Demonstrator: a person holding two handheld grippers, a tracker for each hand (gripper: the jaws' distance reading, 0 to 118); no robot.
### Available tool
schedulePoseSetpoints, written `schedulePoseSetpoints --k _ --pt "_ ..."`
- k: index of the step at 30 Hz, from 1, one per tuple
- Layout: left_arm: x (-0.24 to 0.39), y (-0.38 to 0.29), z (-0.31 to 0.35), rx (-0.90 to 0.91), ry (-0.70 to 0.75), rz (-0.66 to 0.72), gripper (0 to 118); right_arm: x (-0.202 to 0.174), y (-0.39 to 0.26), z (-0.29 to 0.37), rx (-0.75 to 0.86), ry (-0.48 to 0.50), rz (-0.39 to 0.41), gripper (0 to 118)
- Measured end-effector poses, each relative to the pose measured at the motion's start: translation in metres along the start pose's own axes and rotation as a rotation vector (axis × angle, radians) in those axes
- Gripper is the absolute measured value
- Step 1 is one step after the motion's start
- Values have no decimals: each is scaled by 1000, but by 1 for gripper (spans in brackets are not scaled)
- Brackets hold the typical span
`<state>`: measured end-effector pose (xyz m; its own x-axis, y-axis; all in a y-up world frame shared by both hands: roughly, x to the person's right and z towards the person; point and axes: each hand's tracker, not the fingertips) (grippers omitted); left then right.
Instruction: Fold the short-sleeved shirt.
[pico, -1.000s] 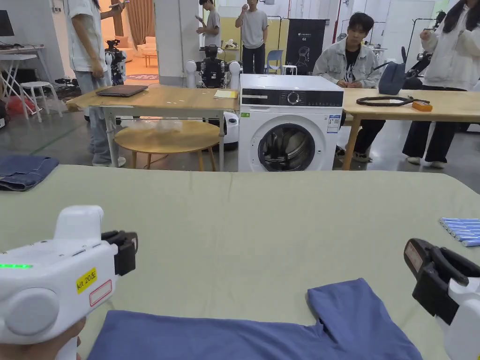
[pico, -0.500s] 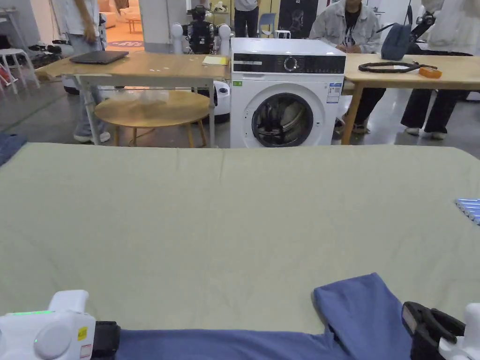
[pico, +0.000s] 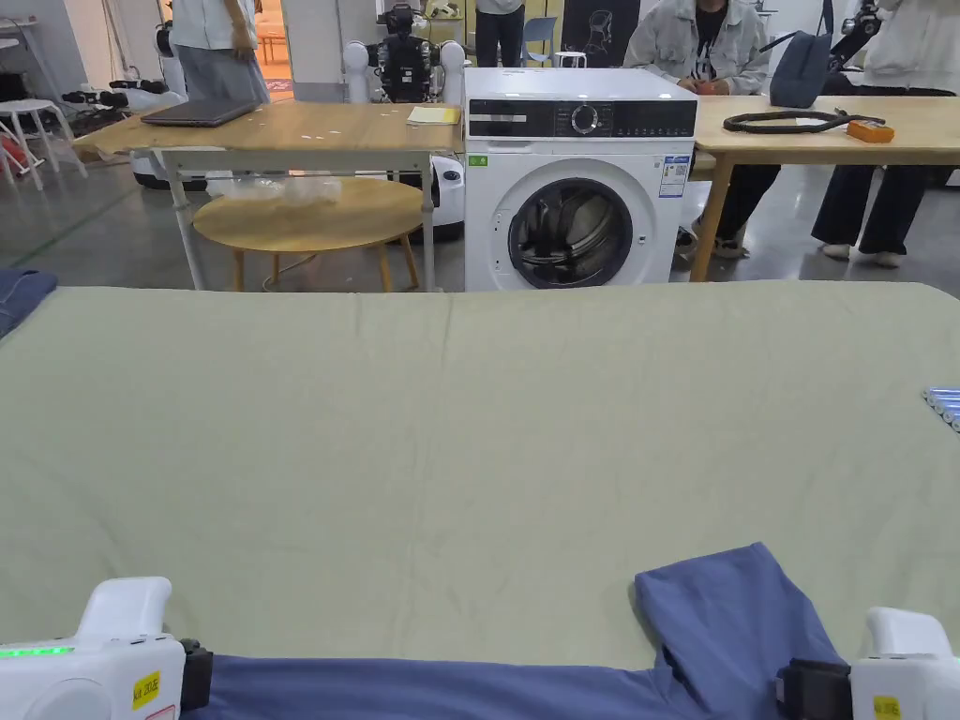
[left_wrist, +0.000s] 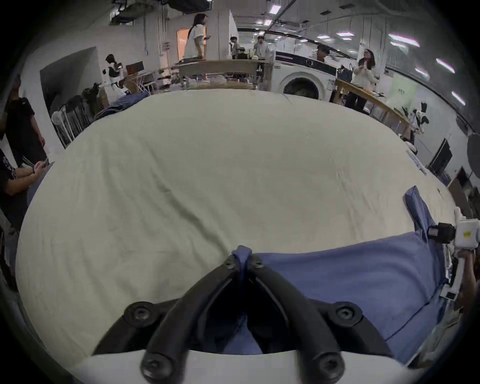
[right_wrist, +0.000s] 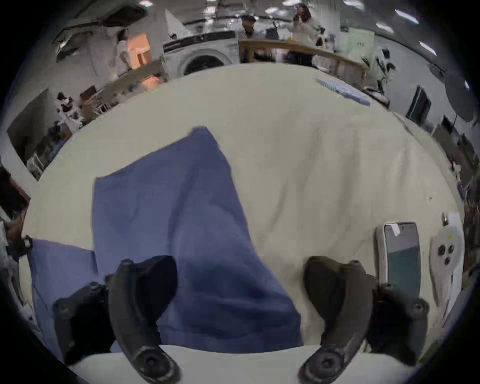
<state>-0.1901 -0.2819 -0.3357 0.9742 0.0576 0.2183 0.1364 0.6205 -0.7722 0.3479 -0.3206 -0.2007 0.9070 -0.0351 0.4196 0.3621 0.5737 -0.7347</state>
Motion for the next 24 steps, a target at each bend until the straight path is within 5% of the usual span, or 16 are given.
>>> schedulePoseSetpoints --k 1,2,4,14,24 --pt "0 0 2 -2 0 0 0 -3 -2 10 7 17 0 96" --pt "3 -1 4 -1 1 0 0 -5 -3 17 23 7 18 80" --pt "3 -1 11 5 -1 -2 0 -4 -5 32 42 28 35 0" --pt "-21 -26 119 112 -34 22 0 10 -28 164 211 106 115 0" --pt "-36 -150 181 22 -37 -32 0 31 -155 228 155 92 182 0"
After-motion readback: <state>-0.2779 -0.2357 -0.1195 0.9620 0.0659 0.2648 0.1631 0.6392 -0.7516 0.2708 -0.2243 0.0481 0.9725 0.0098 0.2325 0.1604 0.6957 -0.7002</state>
